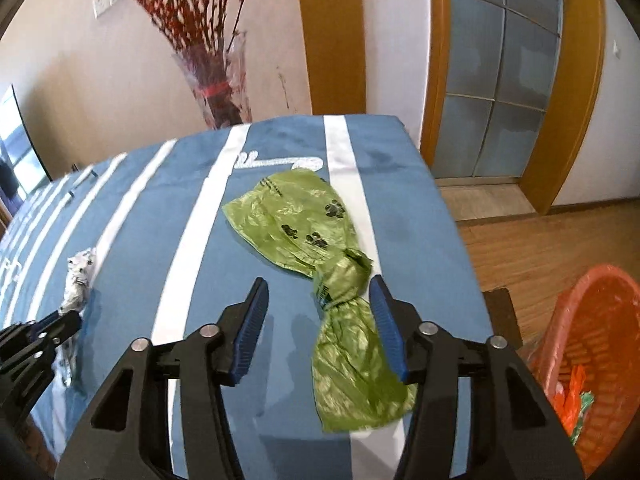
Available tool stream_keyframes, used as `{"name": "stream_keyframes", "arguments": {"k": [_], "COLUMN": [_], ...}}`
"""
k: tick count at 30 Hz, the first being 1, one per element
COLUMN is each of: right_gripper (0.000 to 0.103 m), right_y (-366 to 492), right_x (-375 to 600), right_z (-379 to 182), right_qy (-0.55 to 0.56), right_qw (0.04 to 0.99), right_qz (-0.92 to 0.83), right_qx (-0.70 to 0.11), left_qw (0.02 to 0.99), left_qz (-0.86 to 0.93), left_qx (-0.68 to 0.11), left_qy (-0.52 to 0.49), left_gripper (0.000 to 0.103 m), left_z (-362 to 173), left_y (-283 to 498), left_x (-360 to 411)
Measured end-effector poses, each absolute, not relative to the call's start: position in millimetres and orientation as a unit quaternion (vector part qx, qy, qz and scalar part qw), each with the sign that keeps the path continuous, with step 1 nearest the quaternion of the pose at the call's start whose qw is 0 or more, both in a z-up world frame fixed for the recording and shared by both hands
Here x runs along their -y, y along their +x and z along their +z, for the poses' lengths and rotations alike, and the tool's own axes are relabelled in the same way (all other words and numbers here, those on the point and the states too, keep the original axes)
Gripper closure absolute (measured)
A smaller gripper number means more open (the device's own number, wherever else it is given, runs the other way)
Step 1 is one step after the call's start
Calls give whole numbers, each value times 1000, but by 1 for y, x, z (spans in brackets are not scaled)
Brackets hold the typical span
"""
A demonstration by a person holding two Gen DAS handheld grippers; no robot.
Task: Collect trash
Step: 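Grasp the lime-green paw-print bag with the right gripper while the left gripper holds the white bag, then lift both bags and carry them over the wastebasket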
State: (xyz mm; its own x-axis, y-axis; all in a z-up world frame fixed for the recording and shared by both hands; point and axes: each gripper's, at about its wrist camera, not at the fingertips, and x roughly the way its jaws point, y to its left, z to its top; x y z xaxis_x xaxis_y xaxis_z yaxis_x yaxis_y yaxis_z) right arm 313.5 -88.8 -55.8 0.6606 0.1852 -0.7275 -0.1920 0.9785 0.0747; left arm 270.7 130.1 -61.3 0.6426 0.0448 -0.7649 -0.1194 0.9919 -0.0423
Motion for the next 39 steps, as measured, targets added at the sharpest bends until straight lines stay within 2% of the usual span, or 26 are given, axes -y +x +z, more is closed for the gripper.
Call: {"name": "stream_keyframes", "arguments": {"k": [3,6,8,11,26,39], "right_gripper": [58,69,82,89,91,91], "right_y": [315,316,315,313,252,200], "right_x": [88,90,93,95,122,168], "right_z": [-61,-66,-67,-66,-31,-7], "right_qy": [-11,-15,-12,-12,-11,21], "right_qw": [908,904,903,902,921,933], "right_qz": [98,96,95,96,98,80], "right_qx": [-407,-417,-420,-422,-378,-351], "left_qw": [905,906,906,905,910,917], "left_qz": [42,40,39,37,10,-42], "left_qx": [-420,-420,-420,-421,-414,-396], "left_qy": [-41,-39,-39,-38,-30,-10], "left_gripper": [87,87,87,87,87,87], "left_z": [-62,-61,-61,-62,-46,-22], "left_y": [270,270,270,269,257,239], "left_x": [-127,-124,-122,-119,-82,-20]}}
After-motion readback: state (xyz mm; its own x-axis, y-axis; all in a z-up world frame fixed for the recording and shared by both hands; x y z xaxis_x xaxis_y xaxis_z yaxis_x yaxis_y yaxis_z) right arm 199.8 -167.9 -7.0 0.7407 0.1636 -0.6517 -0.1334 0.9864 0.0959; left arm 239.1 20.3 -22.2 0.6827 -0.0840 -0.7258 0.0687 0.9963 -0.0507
